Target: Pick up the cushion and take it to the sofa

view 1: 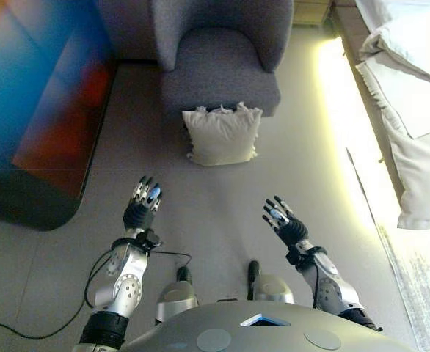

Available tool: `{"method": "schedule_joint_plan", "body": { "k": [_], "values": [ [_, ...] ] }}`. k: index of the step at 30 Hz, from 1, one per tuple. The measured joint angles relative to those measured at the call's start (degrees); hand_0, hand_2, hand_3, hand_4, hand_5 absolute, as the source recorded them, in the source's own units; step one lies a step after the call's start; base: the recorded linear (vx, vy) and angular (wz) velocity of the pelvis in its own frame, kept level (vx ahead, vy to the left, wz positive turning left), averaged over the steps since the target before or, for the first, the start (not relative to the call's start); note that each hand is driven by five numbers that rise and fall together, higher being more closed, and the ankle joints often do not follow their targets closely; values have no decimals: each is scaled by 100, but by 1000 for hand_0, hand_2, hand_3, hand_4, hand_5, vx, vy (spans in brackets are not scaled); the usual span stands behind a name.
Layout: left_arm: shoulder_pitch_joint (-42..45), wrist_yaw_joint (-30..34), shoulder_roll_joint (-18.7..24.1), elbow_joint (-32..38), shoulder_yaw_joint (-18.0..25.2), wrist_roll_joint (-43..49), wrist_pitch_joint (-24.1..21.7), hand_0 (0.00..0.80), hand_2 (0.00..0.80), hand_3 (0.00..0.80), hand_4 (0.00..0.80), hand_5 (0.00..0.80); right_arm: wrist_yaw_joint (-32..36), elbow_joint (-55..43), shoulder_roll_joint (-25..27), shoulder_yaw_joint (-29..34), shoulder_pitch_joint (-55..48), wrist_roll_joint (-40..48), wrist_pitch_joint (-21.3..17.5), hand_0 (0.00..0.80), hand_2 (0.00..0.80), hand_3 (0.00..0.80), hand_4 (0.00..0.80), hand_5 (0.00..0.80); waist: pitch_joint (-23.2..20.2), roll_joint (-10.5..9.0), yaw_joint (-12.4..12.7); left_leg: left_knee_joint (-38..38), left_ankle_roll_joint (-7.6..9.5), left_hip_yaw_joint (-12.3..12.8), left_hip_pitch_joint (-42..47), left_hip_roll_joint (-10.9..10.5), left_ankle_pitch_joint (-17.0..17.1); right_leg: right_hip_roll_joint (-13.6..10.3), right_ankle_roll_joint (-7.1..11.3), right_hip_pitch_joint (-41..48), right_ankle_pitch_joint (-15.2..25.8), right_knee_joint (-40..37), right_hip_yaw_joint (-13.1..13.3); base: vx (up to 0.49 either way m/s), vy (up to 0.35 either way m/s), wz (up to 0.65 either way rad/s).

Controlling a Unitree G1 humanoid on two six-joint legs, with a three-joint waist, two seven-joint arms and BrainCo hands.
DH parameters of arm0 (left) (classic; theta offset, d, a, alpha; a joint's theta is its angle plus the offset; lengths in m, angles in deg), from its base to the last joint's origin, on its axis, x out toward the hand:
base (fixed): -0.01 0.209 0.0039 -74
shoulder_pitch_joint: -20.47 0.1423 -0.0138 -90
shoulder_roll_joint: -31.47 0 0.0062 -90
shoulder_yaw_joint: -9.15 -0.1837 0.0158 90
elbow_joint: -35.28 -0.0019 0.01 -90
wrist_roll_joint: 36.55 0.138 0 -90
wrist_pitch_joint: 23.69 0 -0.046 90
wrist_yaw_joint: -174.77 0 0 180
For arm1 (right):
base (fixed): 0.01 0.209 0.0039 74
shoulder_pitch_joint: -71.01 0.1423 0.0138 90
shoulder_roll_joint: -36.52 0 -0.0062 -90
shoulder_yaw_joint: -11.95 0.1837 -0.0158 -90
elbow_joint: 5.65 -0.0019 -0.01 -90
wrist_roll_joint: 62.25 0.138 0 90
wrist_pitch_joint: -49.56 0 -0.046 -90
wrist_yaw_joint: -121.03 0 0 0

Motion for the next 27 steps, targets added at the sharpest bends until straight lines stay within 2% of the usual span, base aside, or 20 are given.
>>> {"method": "schedule_joint_plan", "body": {
  "k": [2,3,5,7,10,11,13,14,15,16,17,18,19,20,21,22,25,26,27],
  "values": [
    [-171,2,8,-210,99,-5,1,0,0,0,0,0,-80,-5,-10,-8,98,3,-64,0,0,0,0,0,63,75,-14,446,74,-24,-136,57,-250,-94,-12,-411,9,1023,39,137,133,20],
    [-197,3,21,-300,192,-9,3,0,0,0,0,0,-110,-6,-8,-15,76,5,-118,0,0,0,0,0,60,83,-4,540,125,-102,-90,44,-326,-168,-113,-551,77,1493,51,178,64,29],
    [-166,22,142,-296,310,-9,6,0,0,0,0,0,-125,-2,-10,-16,-21,7,-138,0,0,0,0,0,54,80,3,576,176,-211,-74,33,-351,-204,-275,-799,164,2025,180,253,-44,29],
    [-109,30,294,-291,415,-8,40,0,0,0,0,0,-175,0,-22,-9,-91,15,-156,0,0,0,0,0,8,9,-10,561,249,-386,-92,14,-305,-86,-219,-899,-53,2041,368,313,-134,41],
    [-81,46,330,-281,421,-4,128,0,0,0,0,0,-244,-7,-21,113,-183,51,-184,0,0,0,0,0,-3,-9,-105,536,255,-688,-182,-65,-301,84,47,-811,-263,922,776,357,-145,43],
    [-79,46,332,-282,374,-2,129,0,0,0,0,0,-268,-7,-21,114,-188,54,-200,0,0,0,0,0,-9,-20,-202,528,254,-814,-234,-115,-301,86,66,-806,-250,430,921,400,-112,54],
    [-58,48,348,-281,219,4,133,0,0,0,0,0,-313,-2,-22,110,-258,89,-208,0,0,0,0,0,-66,-120,-360,442,224,-977,-250,-176,-309,112,283,-792,-76,-584,1135,435,-103,55],
    [-43,53,381,-279,137,7,140,0,0,0,0,0,-320,21,-23,111,-265,147,-208,0,0,0,0,0,-126,-235,-411,436,105,-1090,-273,-213,-330,90,332,-771,-44,-997,1154,457,-106,58],
    [-44,59,382,-306,81,8,159,0,0,0,0,0,-317,91,-27,155,-247,215,-209,0,0,0,0,0,-155,-348,-488,398,-48,-1190,-278,-200,-336,123,298,-701,267,-1148,1165,507,-125,69],
    [-57,77,333,-313,-27,12,208,0,0,0,0,0,-318,205,-28,299,-258,282,-225,0,0,0,0,0,-135,-312,-541,469,-62,-1208,-249,-139,-370,231,311,-628,380,-1150,1079,518,-127,59],
    [-63,133,279,-284,-102,23,245,0,0,0,0,0,-319,251,27,390,-302,309,-226,0,0,0,0,0,-71,-292,-549,876,-55,-1032,-270,-158,-522,255,292,-628,411,-1007,970,535,-131,41],
    [1,201,183,-277,-110,83,276,0,0,0,0,0,-300,243,116,456,-293,355,-235,0,0,0,0,0,-3,-239,-543,1289,-1,-772,-227,-224,-817,257,251,-649,441,-760,851,470,-107,21],
    [75,238,127,-271,-110,120,287,0,0,0,0,0,-266,240,203,525,-326,357,-251,0,0,0,0,0,26,-194,-582,1315,65,-645,-69,-250,-1036,292,119,-656,504,-525,699,459,-95,16],
    [141,266,97,-261,-58,120,285,0,0,0,0,0,-190,309,233,595,-333,354,-259,0,0,0,0,0,43,-116,-634,1145,76,-625,103,-205,-1191,358,-105,-703,370,-266,639,500,-69,1],
    [230,268,86,-251,-5,120,278,0,0,0,0,0,-131,313,241,600,-305,353,-260,0,0,0,0,0,54,-148,-617,1003,78,-563,242,-183,-1192,369,-229,-745,264,-98,609,503,-52,-15],
    [315,264,89,-247,36,120,279,0,0,0,0,0,-61,313,227,582,-314,349,-243,0,0,0,0,0,53,-135,-619,919,59,-511,324,-138,-1202,385,-245,-781,215,15,549,528,-64,-27],
    [537,249,57,-169,153,119,296,0,0,0,0,0,-54,92,154,551,-345,347,-73,0,0,0,0,0,28,-71,-668,746,-101,-433,574,22,-1167,504,-344,-827,-112,497,496,447,-125,-10],
    [592,246,66,-29,157,117,353,0,0,0,0,0,-57,5,163,519,-370,346,7,0,0,0,0,0,21,-40,-713,660,-167,-416,730,119,-1178,639,-355,-794,-221,641,485,336,-143,-5],
    [606,247,129,91,163,116,382,0,0,0,0,0,-57,-15,133,448,-371,346,62,0,0,0,0,0,-57,-75,-698,1049,-301,-310,586,176,-1259,717,-386,-801,-363,659,594,428,-202,-17]
  ]
}}
